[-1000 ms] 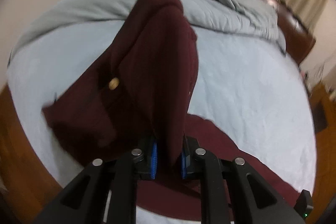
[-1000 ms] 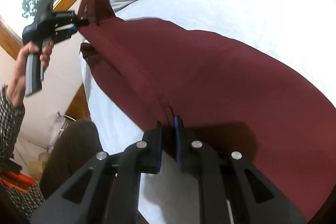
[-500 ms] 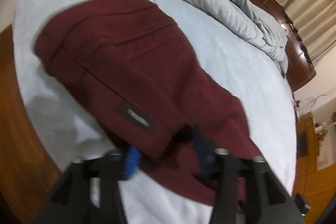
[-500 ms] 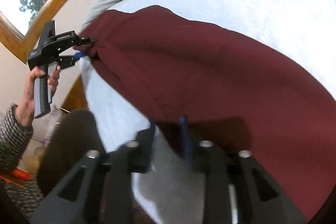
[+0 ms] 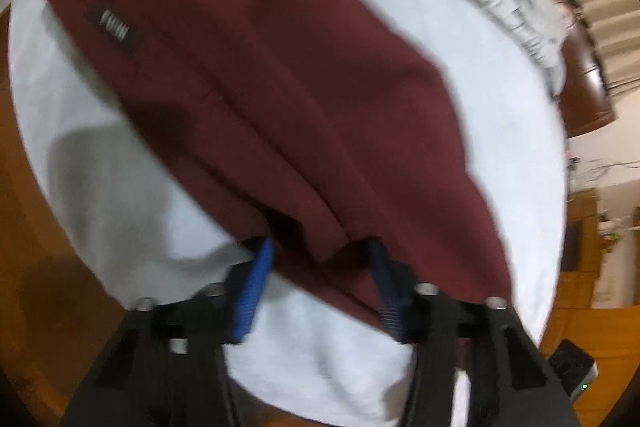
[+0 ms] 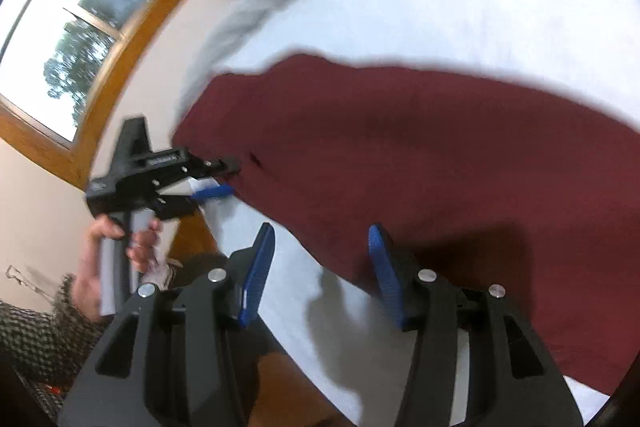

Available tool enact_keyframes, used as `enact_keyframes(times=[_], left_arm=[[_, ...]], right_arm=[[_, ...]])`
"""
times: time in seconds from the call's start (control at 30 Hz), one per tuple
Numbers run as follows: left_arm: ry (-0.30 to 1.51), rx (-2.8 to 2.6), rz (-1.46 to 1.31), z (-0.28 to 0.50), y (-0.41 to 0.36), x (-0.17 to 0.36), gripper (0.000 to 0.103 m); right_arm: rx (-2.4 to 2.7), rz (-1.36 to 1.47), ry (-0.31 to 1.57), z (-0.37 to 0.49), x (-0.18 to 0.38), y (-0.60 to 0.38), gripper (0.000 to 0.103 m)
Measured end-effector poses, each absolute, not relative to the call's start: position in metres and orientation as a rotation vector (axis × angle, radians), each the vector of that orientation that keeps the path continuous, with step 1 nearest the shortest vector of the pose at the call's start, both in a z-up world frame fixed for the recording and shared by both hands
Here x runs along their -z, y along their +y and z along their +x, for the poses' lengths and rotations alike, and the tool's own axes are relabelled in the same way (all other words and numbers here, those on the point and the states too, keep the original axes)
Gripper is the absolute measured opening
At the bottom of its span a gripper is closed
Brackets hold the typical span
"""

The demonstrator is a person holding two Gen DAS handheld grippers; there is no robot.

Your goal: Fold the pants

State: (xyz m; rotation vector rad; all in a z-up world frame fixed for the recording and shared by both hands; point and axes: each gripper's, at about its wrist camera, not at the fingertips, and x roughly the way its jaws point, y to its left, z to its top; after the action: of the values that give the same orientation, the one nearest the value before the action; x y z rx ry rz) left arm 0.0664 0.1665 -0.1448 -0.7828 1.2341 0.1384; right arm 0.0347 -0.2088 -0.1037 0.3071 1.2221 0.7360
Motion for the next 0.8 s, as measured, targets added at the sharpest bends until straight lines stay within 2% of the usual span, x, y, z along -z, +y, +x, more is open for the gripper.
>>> enact_keyframes(times=[0.07,0.2,0.3,0.33,0.4,0.43,0.6,0.8], left_arm=[[1.242,-0.137,-0.725,0.064,0.164,0.142,0.032],[1.282,-0.146,-0.638,0.066,0.157,0.138,0.032],[1.216,-0.114,-0.535,0.064,0.134,0.106,0.03],[1.185,-0.096,-0.486,0.062,0.119,0.094,0.032],[1.128,-0.029,-0.411,0.063,0.088,0.076,0.052],[1.089,0.03,-0.379,0.066,0.064,0.067,0.065],[1.018,0.243,-0.287,0.082,-0.021,0.063,0.068],[1.106,0.326,-0.246,0.104,-0.08,0.106,0.068]], right_arm=[[-0.73,0.257,1.246,0.029,0.116,-0.202,0.048],[-0.727,0.289,1.232,0.03,0.109,-0.206,0.046],[-0.696,0.356,1.203,0.028,0.09,-0.231,0.048],[-0.664,0.369,1.183,0.023,0.081,-0.245,0.05],[-0.601,0.429,1.169,0.01,0.071,-0.28,0.052],[-0.575,0.464,1.172,0.005,0.069,-0.292,0.052],[-0.344,0.618,1.21,-0.036,0.078,-0.38,0.052],[-0.197,0.863,1.169,-0.071,0.106,-0.452,0.065]])
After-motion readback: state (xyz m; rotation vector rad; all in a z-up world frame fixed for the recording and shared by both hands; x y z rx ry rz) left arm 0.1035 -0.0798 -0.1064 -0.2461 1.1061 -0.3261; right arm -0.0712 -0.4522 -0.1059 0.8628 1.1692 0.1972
